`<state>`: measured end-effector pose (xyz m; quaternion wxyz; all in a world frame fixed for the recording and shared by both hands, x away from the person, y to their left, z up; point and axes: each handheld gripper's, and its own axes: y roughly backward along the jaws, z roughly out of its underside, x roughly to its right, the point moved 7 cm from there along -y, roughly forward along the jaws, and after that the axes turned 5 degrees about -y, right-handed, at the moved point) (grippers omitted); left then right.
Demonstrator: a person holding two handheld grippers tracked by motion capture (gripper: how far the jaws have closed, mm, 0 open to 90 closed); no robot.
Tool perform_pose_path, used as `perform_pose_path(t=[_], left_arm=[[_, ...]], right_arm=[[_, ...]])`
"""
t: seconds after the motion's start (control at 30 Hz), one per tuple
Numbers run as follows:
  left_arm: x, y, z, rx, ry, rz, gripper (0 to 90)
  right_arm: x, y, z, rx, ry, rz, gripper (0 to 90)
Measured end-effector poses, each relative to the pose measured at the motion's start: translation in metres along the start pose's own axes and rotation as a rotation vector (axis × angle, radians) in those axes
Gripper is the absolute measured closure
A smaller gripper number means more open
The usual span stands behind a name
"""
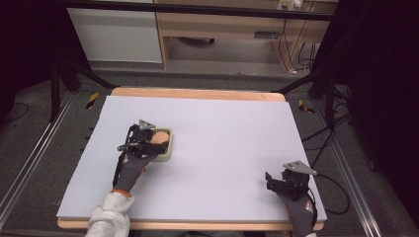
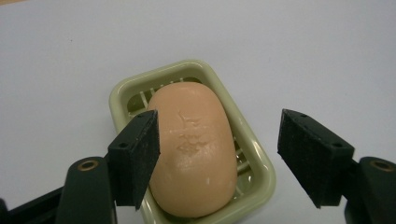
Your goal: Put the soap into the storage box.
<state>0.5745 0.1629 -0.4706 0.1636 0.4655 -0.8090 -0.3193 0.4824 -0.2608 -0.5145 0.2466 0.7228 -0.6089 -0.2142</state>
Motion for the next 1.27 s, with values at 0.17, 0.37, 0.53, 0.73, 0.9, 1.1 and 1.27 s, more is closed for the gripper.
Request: perform_pose_path(t=[0.17,0.37,0.53,0.73,0.9,1.1,1.27], left_arm=[[0.004,0.008,0.006,0.02,-0.005,0.022,27.9],[0.001,0.019,0.017,0.024,-0.004,0.023,27.4],[-0.008,0.031,0.028,0.032,0.02,0.019,27.4],[-0.017,0.041,0.042,0.033,0.032,0.004,27.3],[-0.028,0.049,0.058,0.043,0.049,-0.026,26.8],[-0.037,0.053,0.079,0.041,0.062,-0.053,26.8],[-0.04,0.054,0.093,0.046,0.074,-0.071,26.7]], right_arm=[[0.001,0.0,0.0,0.002,-0.006,0.003,9.8],[0.002,0.001,0.0,0.007,-0.012,0.004,9.6],[0.005,0.001,0.001,0.004,-0.019,0.011,9.5],[0.012,0.002,0.002,0.005,-0.032,0.024,8.7],[0.013,0.002,0.003,0.004,-0.032,0.033,8.6],[0.014,0.002,0.003,0.002,-0.032,0.035,8.6],[0.016,0.002,0.003,0.003,-0.034,0.04,8.6]])
